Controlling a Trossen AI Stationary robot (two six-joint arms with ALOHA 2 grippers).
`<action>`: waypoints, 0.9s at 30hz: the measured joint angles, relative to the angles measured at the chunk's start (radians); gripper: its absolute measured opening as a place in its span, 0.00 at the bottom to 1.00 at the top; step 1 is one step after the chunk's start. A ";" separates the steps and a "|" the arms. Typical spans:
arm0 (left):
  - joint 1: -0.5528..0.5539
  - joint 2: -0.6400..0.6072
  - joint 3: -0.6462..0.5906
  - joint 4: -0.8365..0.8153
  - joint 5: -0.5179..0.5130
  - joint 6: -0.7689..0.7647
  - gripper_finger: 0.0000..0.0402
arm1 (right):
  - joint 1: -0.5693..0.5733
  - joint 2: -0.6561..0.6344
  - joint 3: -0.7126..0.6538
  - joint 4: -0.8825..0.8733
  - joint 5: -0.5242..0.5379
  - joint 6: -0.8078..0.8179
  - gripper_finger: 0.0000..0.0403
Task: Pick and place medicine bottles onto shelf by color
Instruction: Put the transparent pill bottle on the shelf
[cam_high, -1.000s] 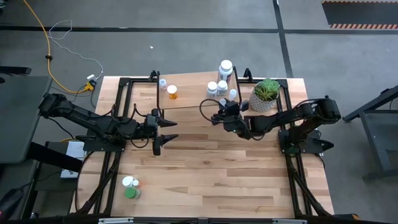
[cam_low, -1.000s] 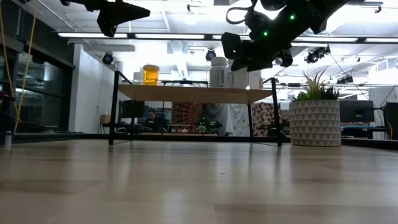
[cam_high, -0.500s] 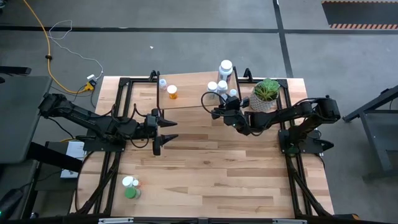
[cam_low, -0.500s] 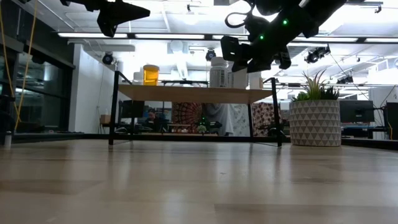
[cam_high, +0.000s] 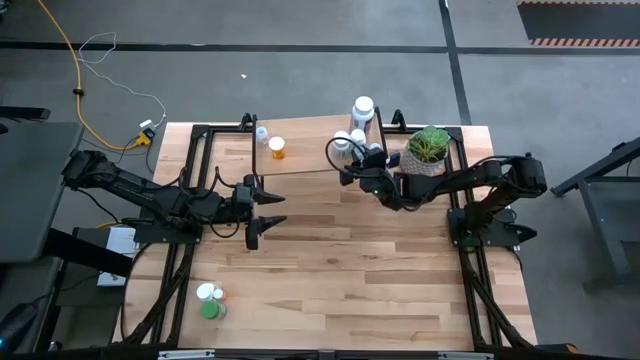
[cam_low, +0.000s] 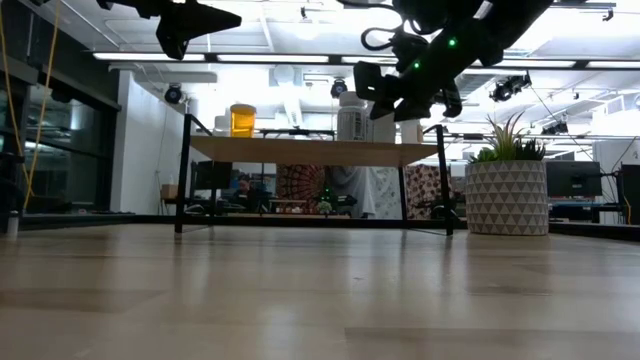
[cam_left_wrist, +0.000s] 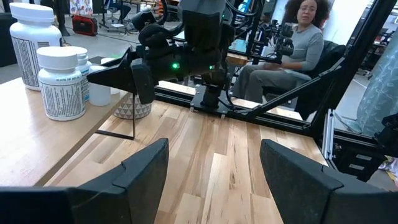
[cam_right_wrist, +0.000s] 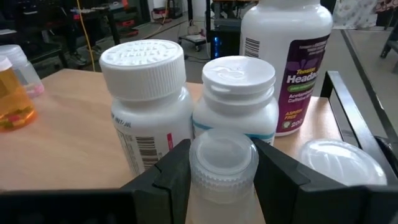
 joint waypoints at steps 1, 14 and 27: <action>0.000 0.000 0.000 0.000 0.000 0.000 0.61 | -0.002 0.000 0.000 -0.001 -0.001 0.000 0.33; 0.000 0.000 0.000 0.000 0.000 0.000 0.61 | -0.019 0.000 0.000 -0.005 -0.007 0.001 0.33; 0.000 0.000 0.000 0.000 0.001 0.000 0.61 | -0.019 0.000 0.000 -0.006 -0.007 -0.001 0.33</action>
